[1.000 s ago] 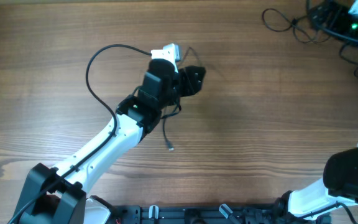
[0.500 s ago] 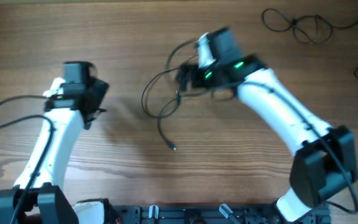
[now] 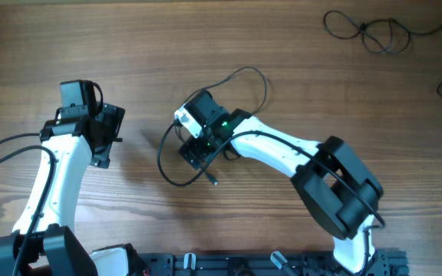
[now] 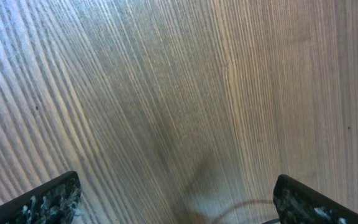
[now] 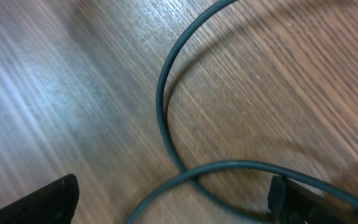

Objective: Untangle cables
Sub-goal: 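Lower the right gripper onto the remaining cable at center and grasp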

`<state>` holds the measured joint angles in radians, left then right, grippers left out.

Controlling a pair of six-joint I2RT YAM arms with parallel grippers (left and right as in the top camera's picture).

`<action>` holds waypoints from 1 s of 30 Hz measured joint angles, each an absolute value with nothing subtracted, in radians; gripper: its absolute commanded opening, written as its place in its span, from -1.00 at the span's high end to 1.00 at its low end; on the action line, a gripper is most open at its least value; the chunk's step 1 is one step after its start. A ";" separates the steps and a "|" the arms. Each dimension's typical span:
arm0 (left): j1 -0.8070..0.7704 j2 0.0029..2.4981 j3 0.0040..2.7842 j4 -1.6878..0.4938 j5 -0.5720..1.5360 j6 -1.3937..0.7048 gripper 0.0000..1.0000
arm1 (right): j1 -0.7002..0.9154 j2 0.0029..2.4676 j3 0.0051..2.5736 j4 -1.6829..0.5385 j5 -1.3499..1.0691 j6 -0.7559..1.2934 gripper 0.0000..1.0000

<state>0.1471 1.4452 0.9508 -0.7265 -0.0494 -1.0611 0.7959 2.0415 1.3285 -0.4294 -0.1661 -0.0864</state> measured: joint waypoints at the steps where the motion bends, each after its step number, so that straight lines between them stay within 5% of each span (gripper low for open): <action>1: 0.147 1.445 0.951 -0.728 -0.049 -1.061 -1.00 | 0.796 2.054 1.328 -0.429 -0.163 -0.098 -0.81; 3: 0.147 1.445 0.951 -0.735 -0.049 -1.061 -1.00 | 0.803 2.061 1.328 -0.431 -0.121 -0.139 -0.27; 4: 0.147 1.445 0.951 -0.735 -0.049 -1.061 -1.00 | 0.809 2.061 1.328 -0.450 -0.093 -0.171 0.43; 5: 0.147 1.445 0.951 -0.737 -0.049 -1.061 -1.00 | 0.814 2.061 1.329 -0.468 -0.072 -0.187 0.91; 14: 0.147 1.445 0.951 -0.753 -0.049 -1.061 -1.00 | 0.762 2.057 1.378 -0.968 0.070 -0.115 0.91; 15: 0.147 1.445 0.951 -0.752 -0.046 -1.061 -1.00 | 0.743 2.057 1.375 -1.011 0.079 -0.098 0.85; 16: 0.147 1.445 0.951 -0.752 -0.046 -1.061 -1.00 | 0.719 2.057 1.365 -1.054 0.088 -0.073 -0.54; 17: 0.147 1.445 0.951 -0.753 -0.046 -1.061 -1.00 | 0.707 2.057 1.361 -1.069 0.094 -0.055 -0.99; 30: 0.147 1.445 0.951 -0.749 -0.042 -1.061 -1.00 | 0.664 2.041 1.348 -0.633 0.062 0.271 -1.00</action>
